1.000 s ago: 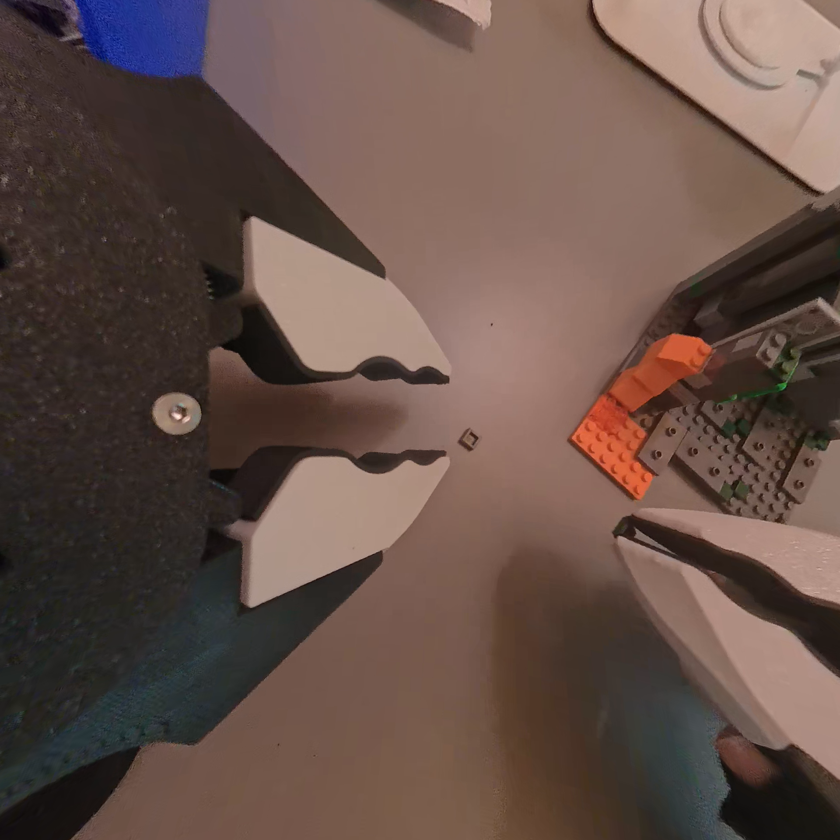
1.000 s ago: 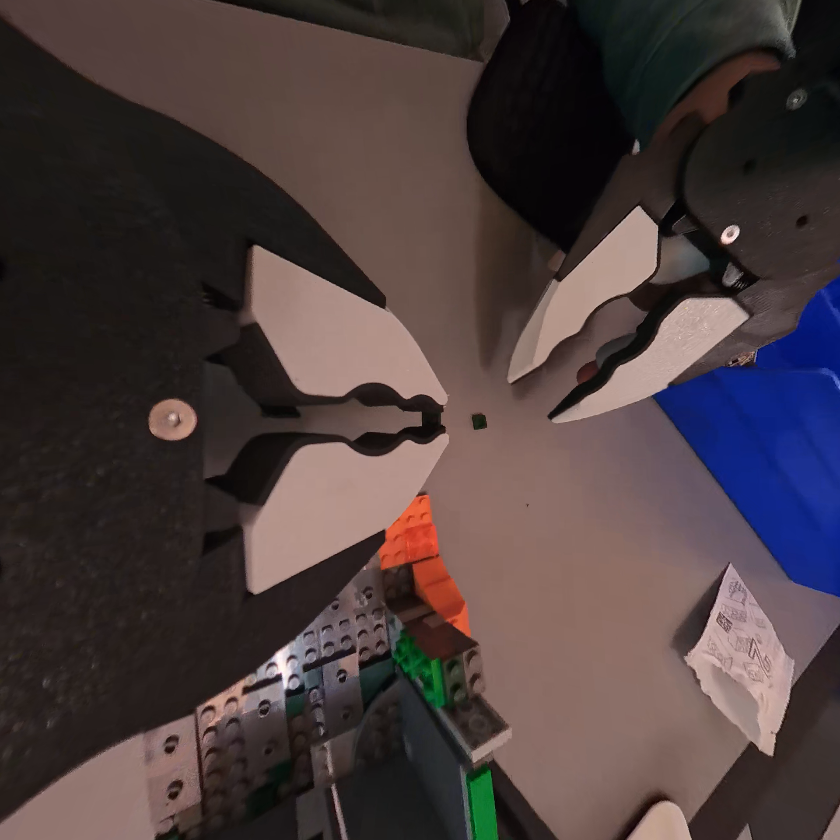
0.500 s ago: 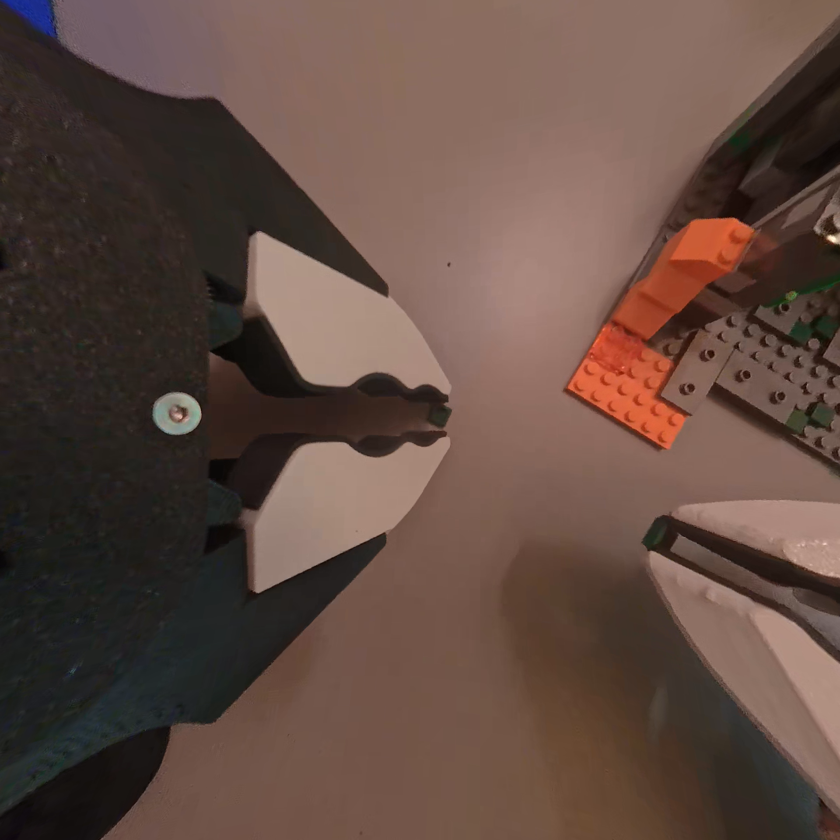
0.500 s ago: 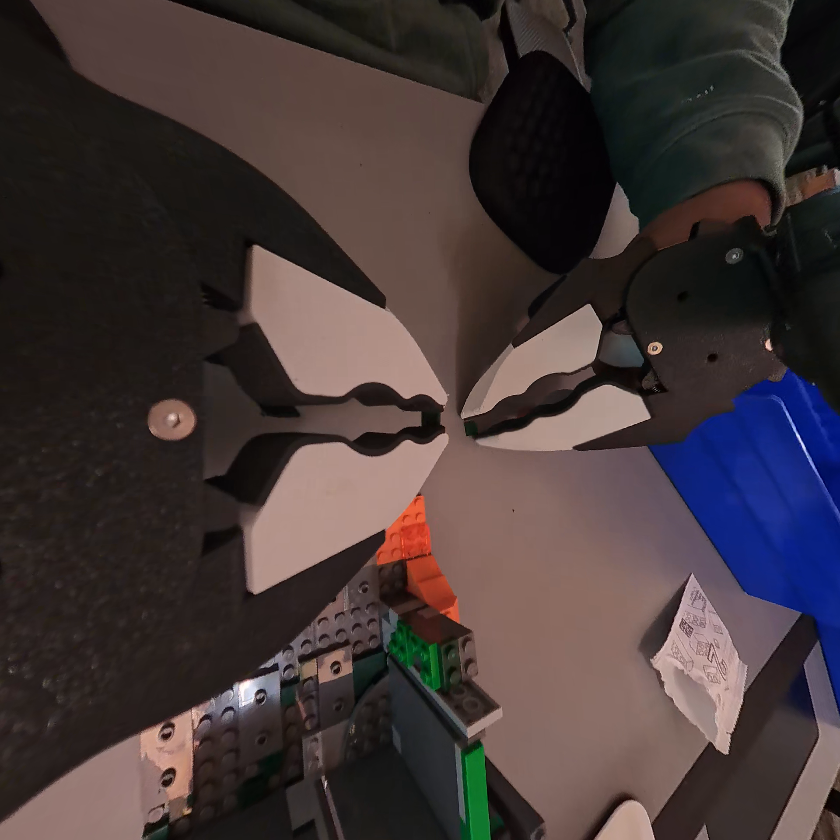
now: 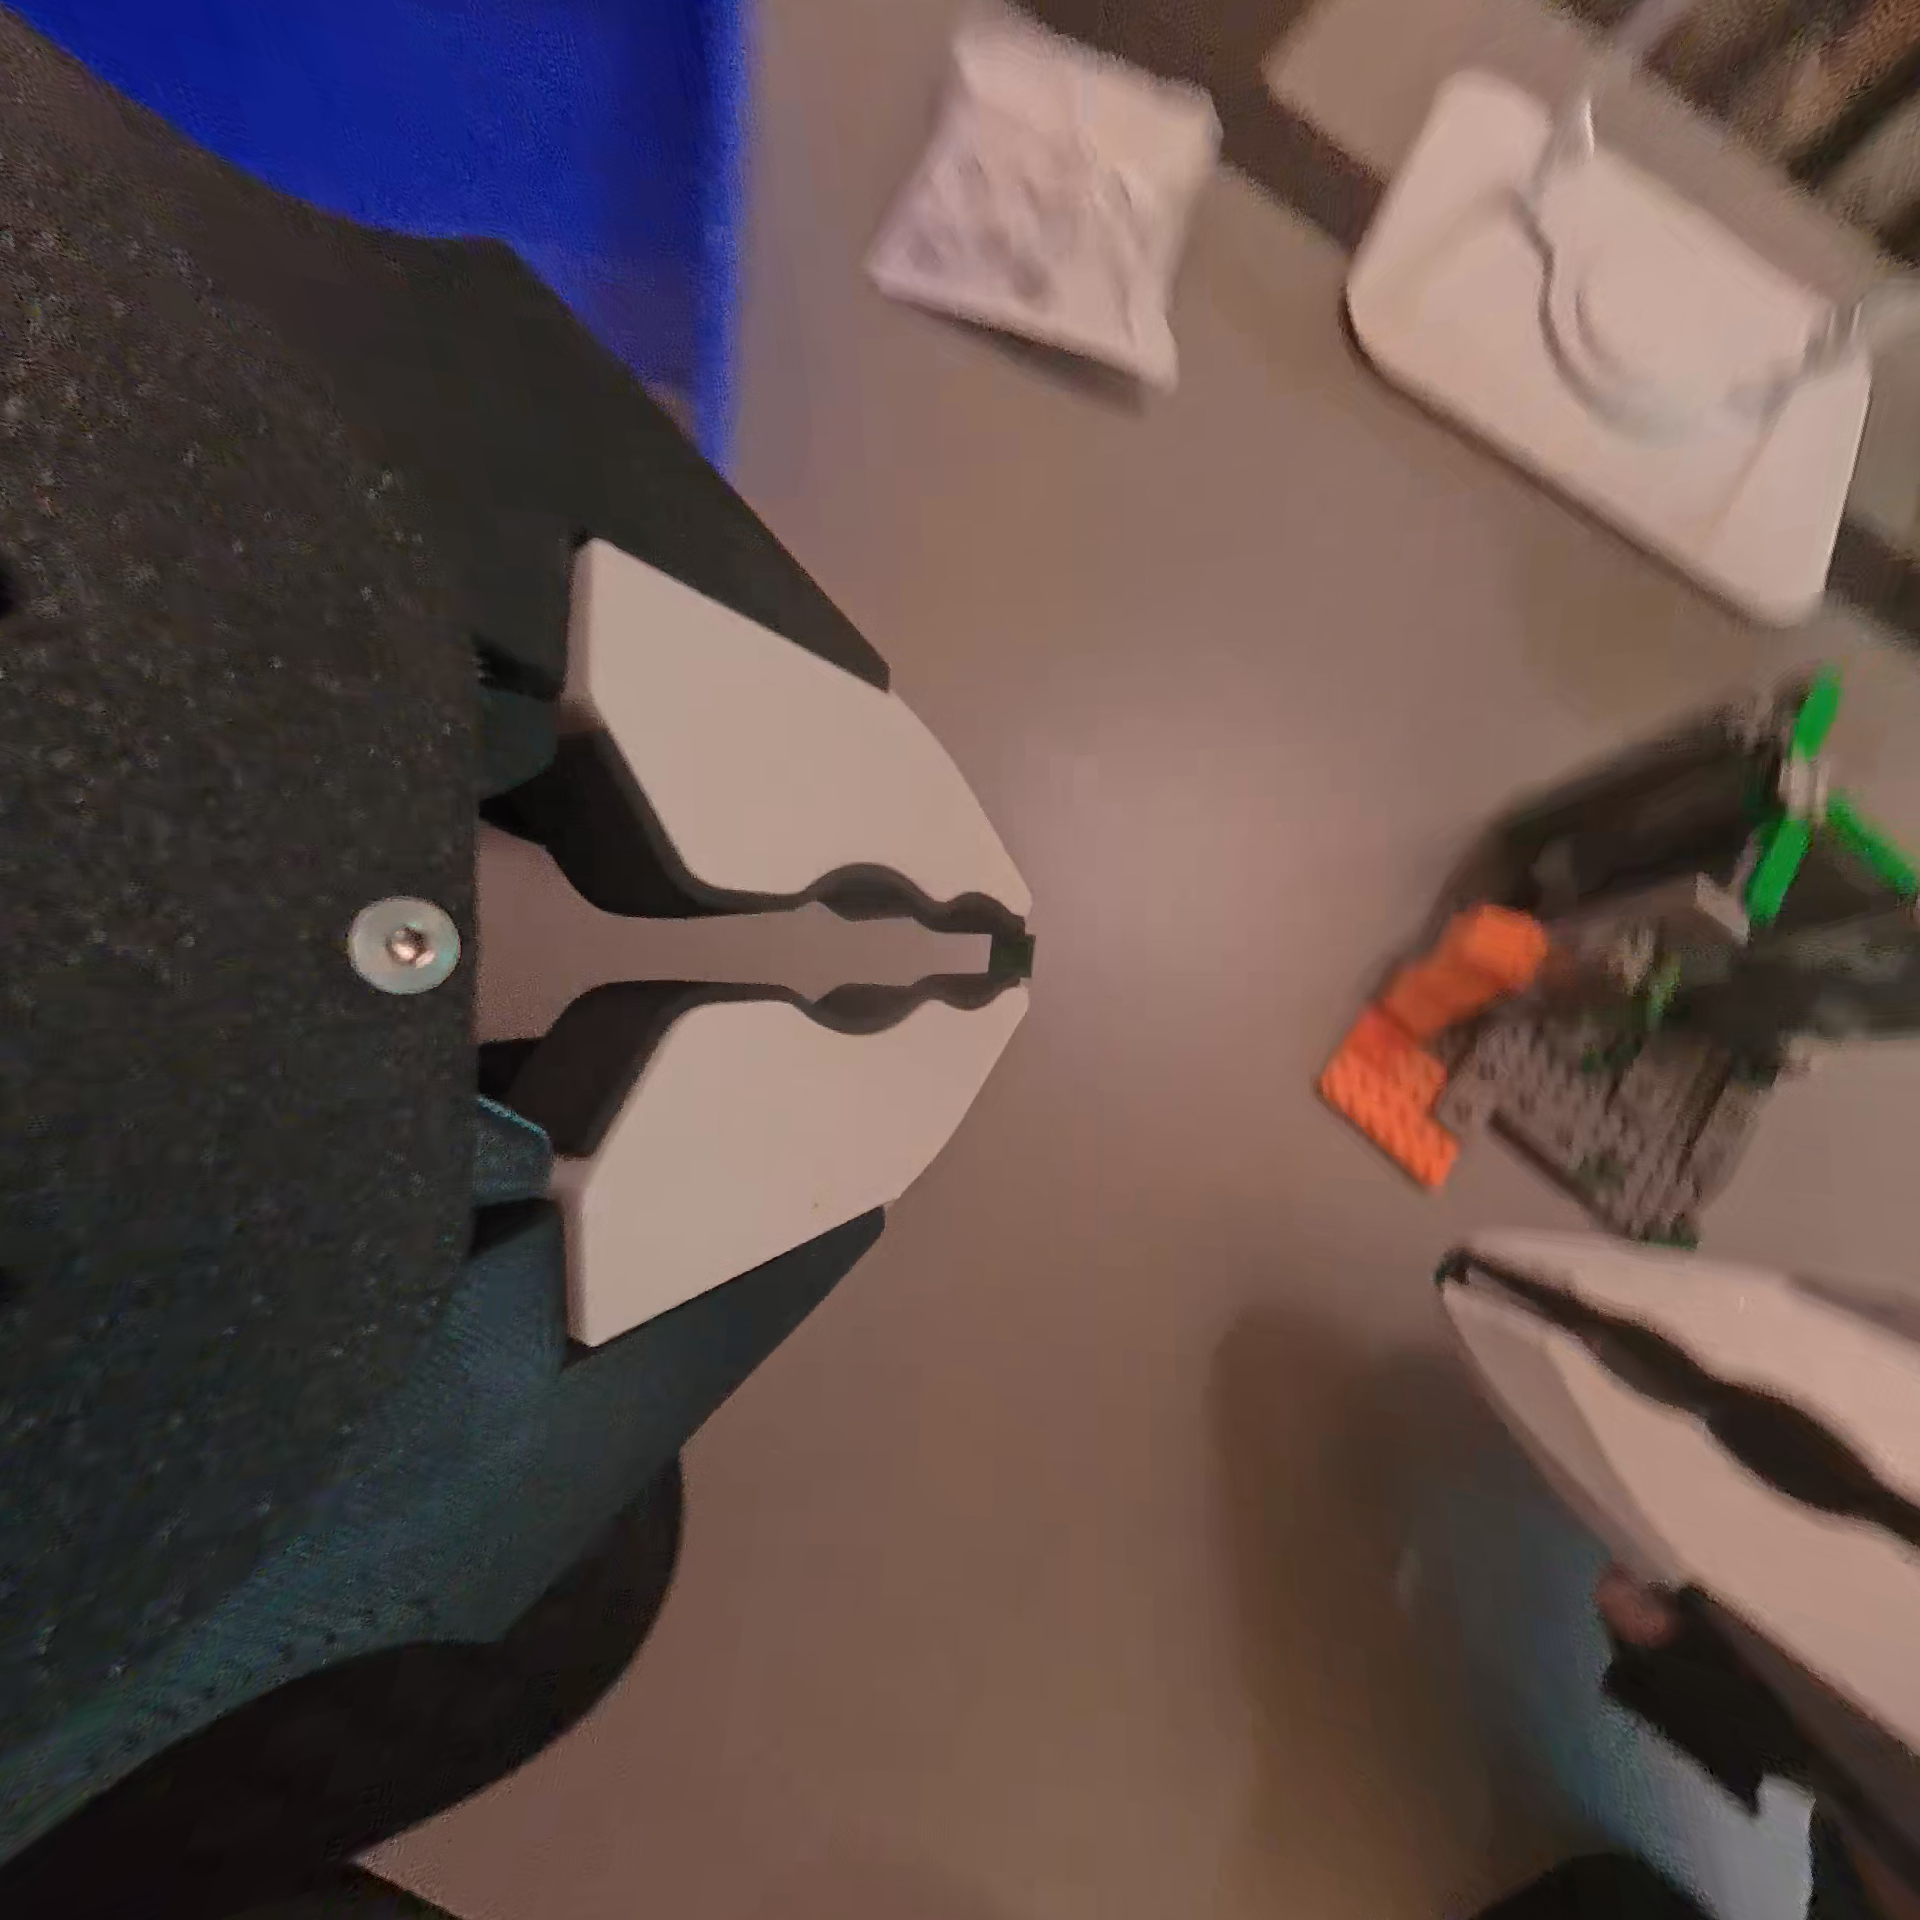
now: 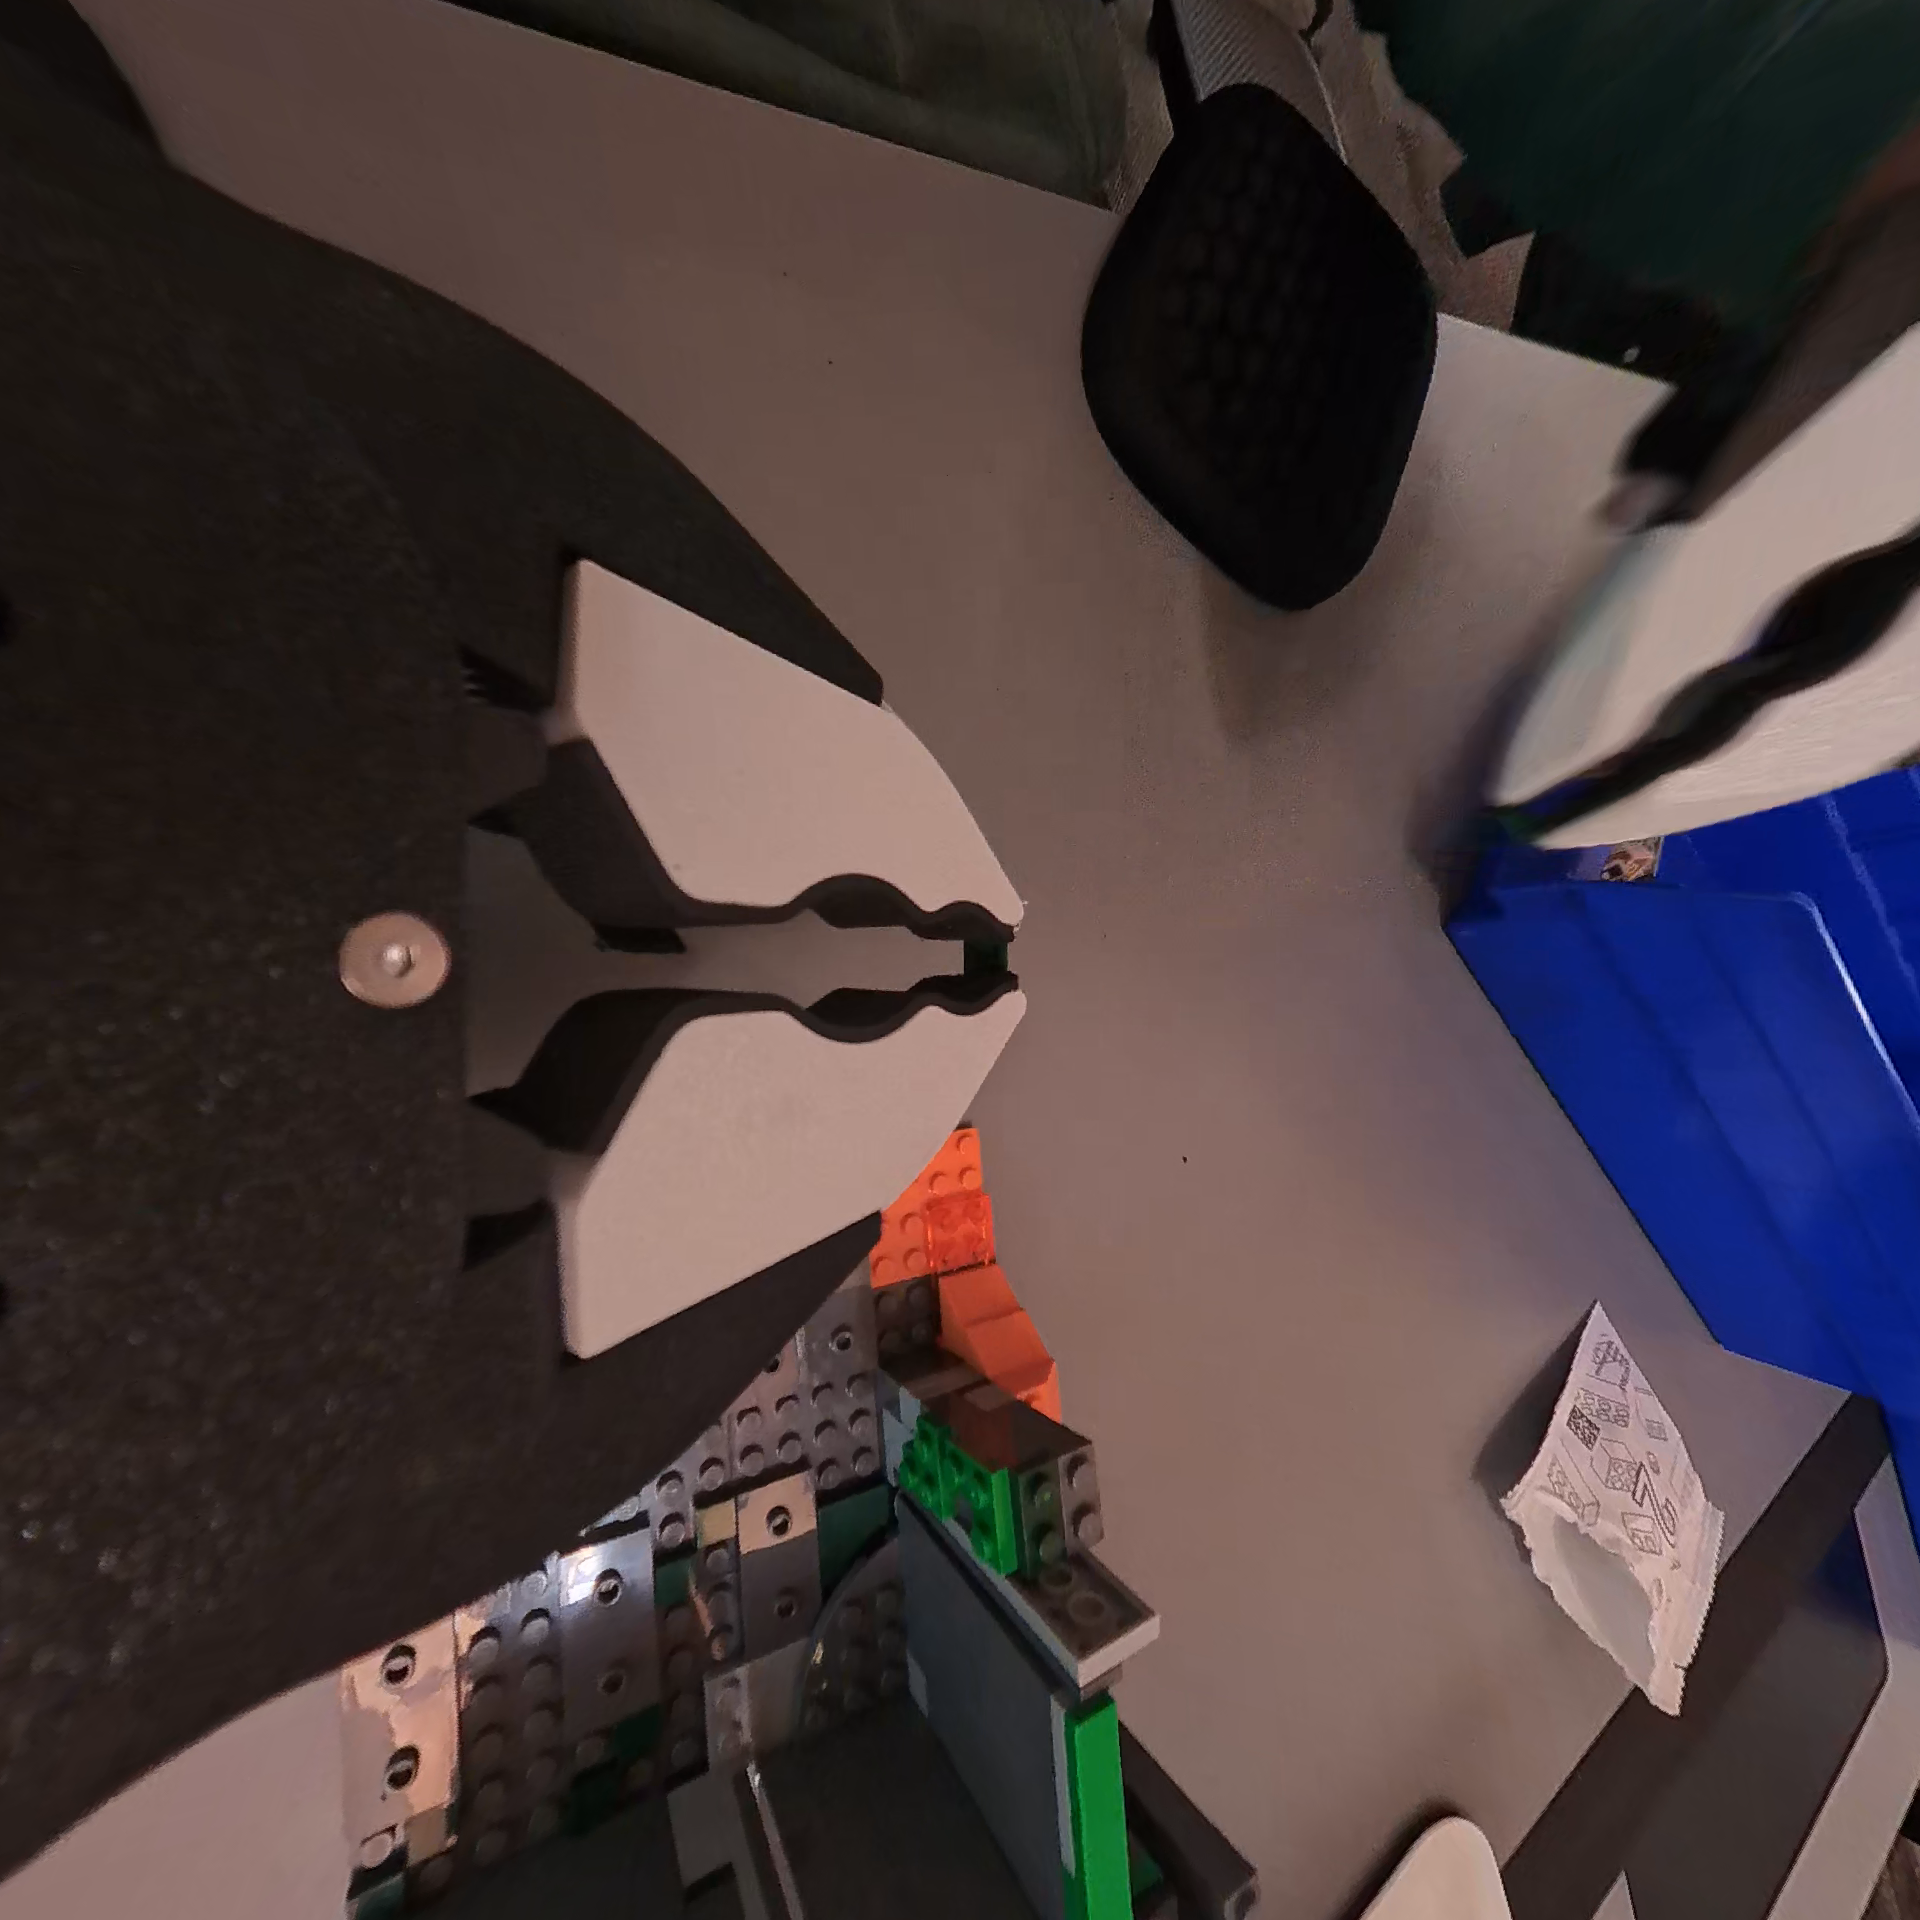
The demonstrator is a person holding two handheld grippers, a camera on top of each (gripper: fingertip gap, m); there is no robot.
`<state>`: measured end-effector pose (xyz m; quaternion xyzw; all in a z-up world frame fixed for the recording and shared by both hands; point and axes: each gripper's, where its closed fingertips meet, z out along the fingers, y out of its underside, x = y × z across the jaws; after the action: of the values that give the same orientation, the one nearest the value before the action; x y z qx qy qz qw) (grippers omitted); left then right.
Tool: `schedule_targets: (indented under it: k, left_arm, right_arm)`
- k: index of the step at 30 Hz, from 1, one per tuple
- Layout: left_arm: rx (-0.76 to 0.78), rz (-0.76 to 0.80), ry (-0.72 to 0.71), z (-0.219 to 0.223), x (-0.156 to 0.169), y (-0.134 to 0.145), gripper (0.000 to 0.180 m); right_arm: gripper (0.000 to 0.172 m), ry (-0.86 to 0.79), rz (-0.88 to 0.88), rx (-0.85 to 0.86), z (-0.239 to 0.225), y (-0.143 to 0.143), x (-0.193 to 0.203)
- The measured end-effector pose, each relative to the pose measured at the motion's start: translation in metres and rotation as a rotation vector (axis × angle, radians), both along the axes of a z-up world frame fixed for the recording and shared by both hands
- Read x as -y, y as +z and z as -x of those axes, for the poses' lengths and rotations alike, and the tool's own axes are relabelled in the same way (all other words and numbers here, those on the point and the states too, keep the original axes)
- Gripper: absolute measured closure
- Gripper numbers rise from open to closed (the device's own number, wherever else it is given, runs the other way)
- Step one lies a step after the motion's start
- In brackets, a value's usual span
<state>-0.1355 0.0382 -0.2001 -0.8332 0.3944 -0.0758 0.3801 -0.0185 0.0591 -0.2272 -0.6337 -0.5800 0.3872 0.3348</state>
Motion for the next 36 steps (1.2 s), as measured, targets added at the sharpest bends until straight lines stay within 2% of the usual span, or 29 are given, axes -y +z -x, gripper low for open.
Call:
schedule_targets:
  k: [1,4,7,11,15,18,22,26,30,36]
  left_arm:
    - [-0.005,-0.025,0.054,0.02,-0.001,0.011,0.174]
    - [-0.047,-0.06,0.226,0.081,-0.007,0.03,0.173]
    - [-0.116,-0.038,0.343,0.13,-0.009,0.025,0.173]
    - [-0.131,0.014,0.381,0.148,-0.009,0.006,0.173]
    - [-0.137,0.045,0.374,0.148,-0.011,-0.012,0.157]
    - [-0.1,0.054,0.334,0.136,-0.012,-0.018,0.147]
    - [-0.089,0.037,0.308,0.125,-0.011,-0.017,0.145]
    - [-0.044,-0.102,0.299,0.105,-0.008,0.015,0.152]
    - [-0.034,-0.29,0.136,0.05,0.005,0.04,0.154]
    - [0.055,-0.479,-0.132,-0.052,0.027,0.044,0.156]
  right_arm:
    - [0.166,-0.001,-0.002,0.003,0.0,0.0,0.0]
    - [0.166,-0.004,-0.002,0.014,0.001,-0.003,0.0]
    - [0.166,-0.009,-0.007,0.022,0.001,-0.004,0.0]
    - [0.166,-0.015,-0.001,0.016,0.001,-0.004,-0.002]
    - [0.166,-0.02,0.005,0.025,0.0,-0.007,-0.002]
    - [0.166,-0.02,0.004,0.028,0.001,-0.008,-0.002]
    - [0.166,-0.023,0.003,0.028,0.001,-0.008,-0.002]
    - [0.166,-0.014,0.007,-0.037,0.006,0.004,0.003]
    - [0.166,0.045,0.155,-0.221,0.019,0.034,0.024]
    - [0.166,0.109,0.436,-0.425,0.03,0.069,0.047]
